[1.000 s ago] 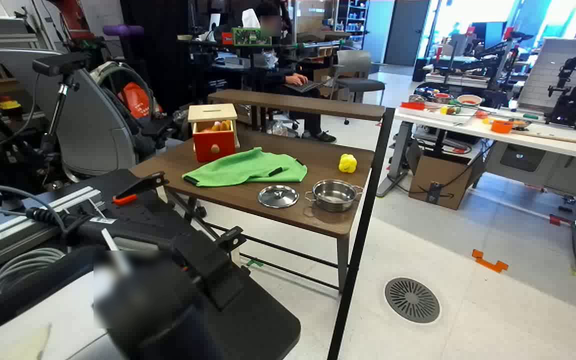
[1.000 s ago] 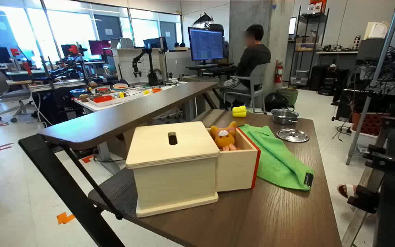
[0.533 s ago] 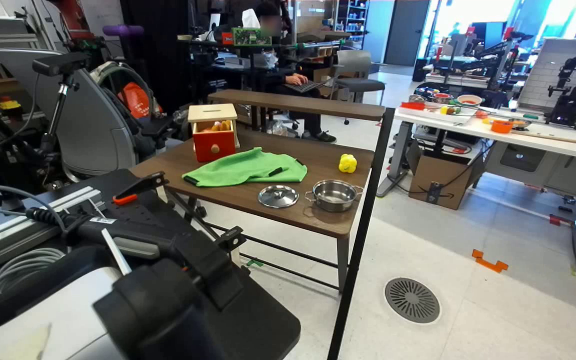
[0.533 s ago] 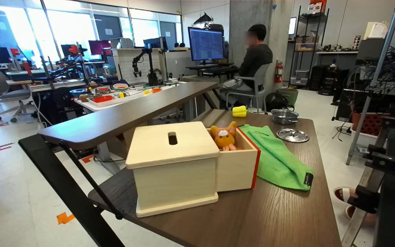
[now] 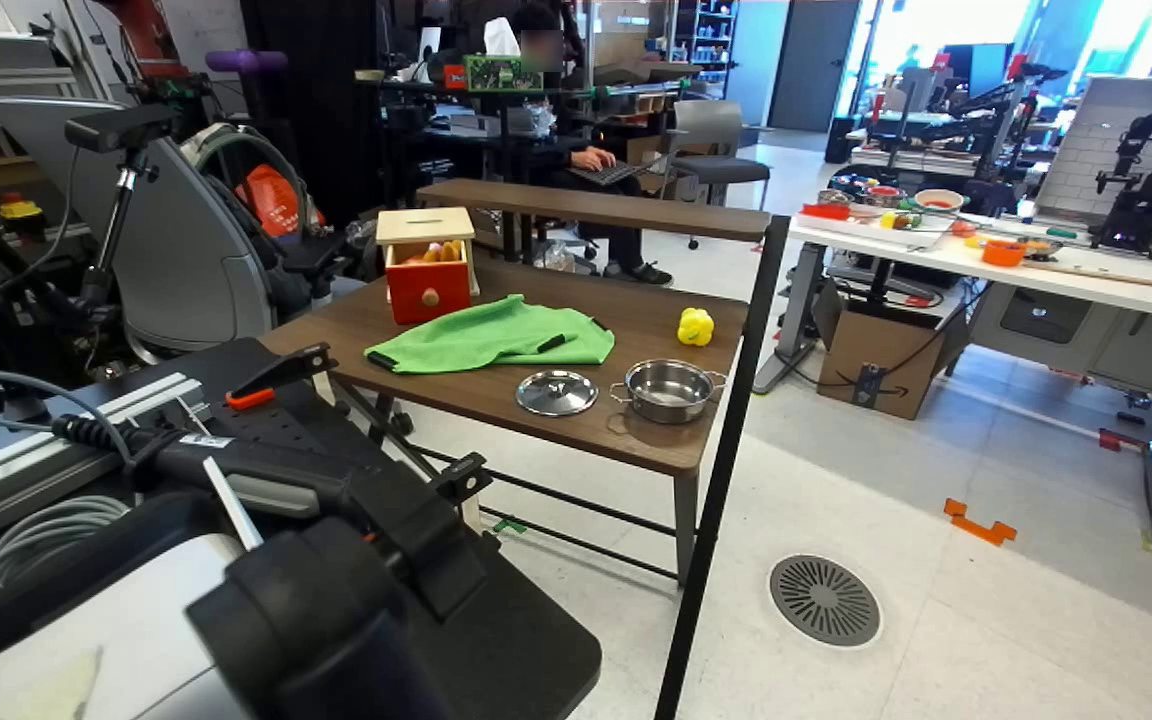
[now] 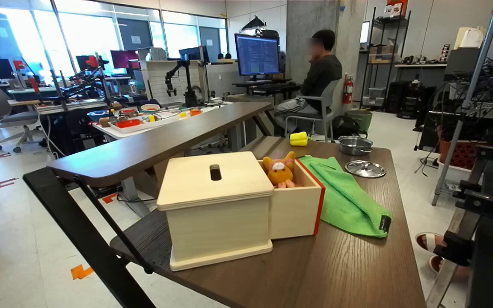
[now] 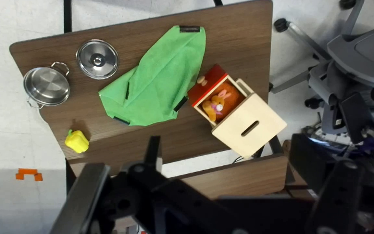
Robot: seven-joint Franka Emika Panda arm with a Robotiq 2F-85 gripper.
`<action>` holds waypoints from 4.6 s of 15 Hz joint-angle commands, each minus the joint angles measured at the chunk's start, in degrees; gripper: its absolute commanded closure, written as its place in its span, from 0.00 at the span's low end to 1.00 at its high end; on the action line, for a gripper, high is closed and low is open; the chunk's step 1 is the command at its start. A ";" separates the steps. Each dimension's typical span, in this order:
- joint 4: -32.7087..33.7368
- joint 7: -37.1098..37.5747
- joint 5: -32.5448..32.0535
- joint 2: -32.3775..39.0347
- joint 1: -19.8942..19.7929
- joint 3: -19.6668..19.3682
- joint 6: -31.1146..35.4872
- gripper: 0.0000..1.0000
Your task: Move the cloth
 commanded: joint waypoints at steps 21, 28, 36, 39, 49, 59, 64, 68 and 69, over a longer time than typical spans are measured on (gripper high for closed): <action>18.85 13.02 -9.79 60.94 -2.08 0.44 27.66 0.00; 25.93 11.97 -8.31 69.59 -2.61 1.22 27.06 0.00; 32.28 13.48 -8.71 75.81 -1.92 -0.08 27.73 0.00; 34.52 13.98 -8.49 77.47 -2.42 -0.75 27.35 0.00; 43.59 17.03 -8.31 82.85 -3.64 -3.96 24.96 0.00; 58.93 20.26 -8.33 90.61 -4.64 -5.38 18.07 0.00; 68.32 20.21 -8.69 95.51 -4.12 -4.92 11.93 0.00; 75.43 19.93 -8.65 98.97 -3.64 -4.17 8.39 0.00; 76.78 19.78 -8.68 99.52 -3.40 -3.93 8.07 0.00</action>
